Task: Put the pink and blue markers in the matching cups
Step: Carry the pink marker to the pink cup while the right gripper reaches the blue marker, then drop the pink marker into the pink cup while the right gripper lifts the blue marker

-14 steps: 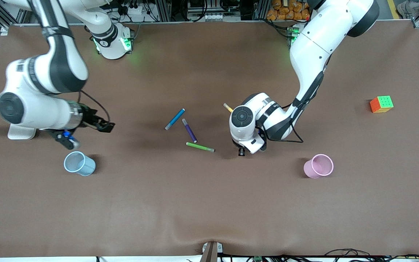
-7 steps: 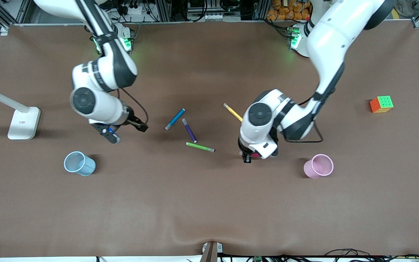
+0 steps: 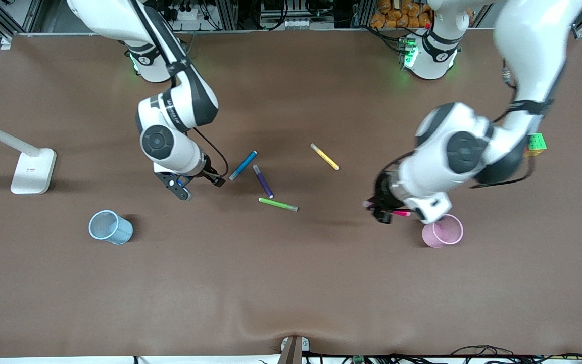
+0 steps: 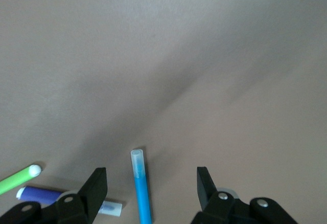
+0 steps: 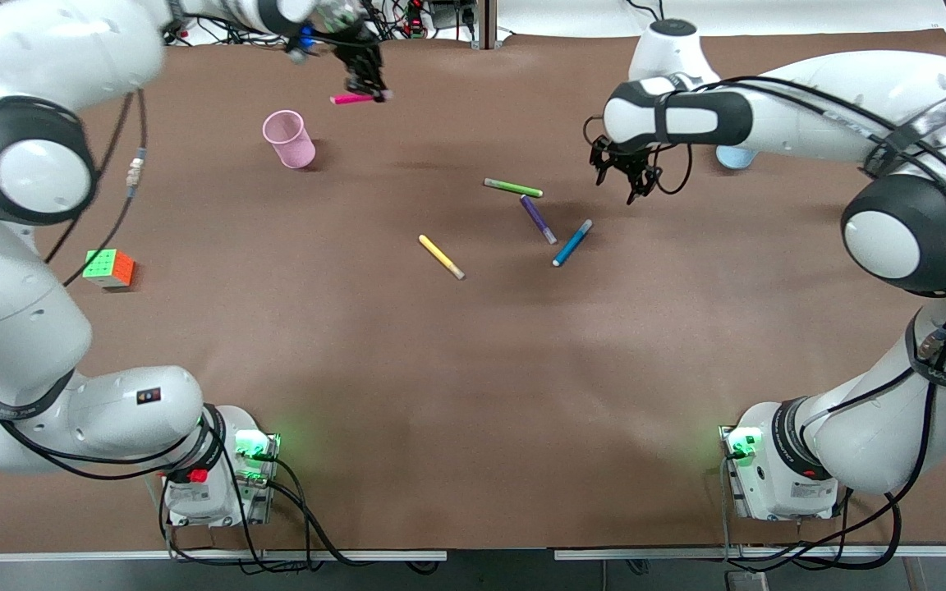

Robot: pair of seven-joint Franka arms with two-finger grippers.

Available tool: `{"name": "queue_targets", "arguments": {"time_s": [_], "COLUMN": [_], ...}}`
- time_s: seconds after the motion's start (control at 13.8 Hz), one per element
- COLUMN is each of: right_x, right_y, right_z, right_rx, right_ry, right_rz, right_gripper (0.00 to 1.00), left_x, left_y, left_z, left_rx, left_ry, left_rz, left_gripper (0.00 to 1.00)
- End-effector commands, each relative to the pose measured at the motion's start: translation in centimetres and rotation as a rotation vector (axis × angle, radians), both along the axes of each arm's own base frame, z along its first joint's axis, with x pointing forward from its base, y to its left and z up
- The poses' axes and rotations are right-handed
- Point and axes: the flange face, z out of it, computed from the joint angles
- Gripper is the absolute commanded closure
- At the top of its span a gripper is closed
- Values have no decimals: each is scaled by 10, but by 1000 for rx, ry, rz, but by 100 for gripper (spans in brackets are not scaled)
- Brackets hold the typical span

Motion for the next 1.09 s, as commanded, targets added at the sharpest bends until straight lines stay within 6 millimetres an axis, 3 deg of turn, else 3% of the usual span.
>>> {"name": "queue_targets", "arguments": {"time_s": [0.0, 0.22, 0.36, 0.65, 1.02], "right_x": [-5, -10, -15, -21, -32], "right_y": [16, 26, 34, 40, 41], "right_z": [-24, -37, -47, -64, -81], "right_rx": [-10, -13, -18, -27, -28], "right_ry": [-26, -41, -44, -53, -79], "right_rz": [-36, -31, -17, -14, -8], "right_gripper": [24, 34, 39, 46, 54], "left_x": [5, 12, 15, 24, 28], "left_y": [64, 130, 156, 194, 221], "left_z": [20, 22, 12, -36, -68], "left_rx": [-133, -289, -316, -438, -454], "left_ry": [42, 72, 70, 92, 79], "left_rz": [-83, -157, -207, -239, -285], "left_gripper": [100, 100, 100, 100, 100]}}
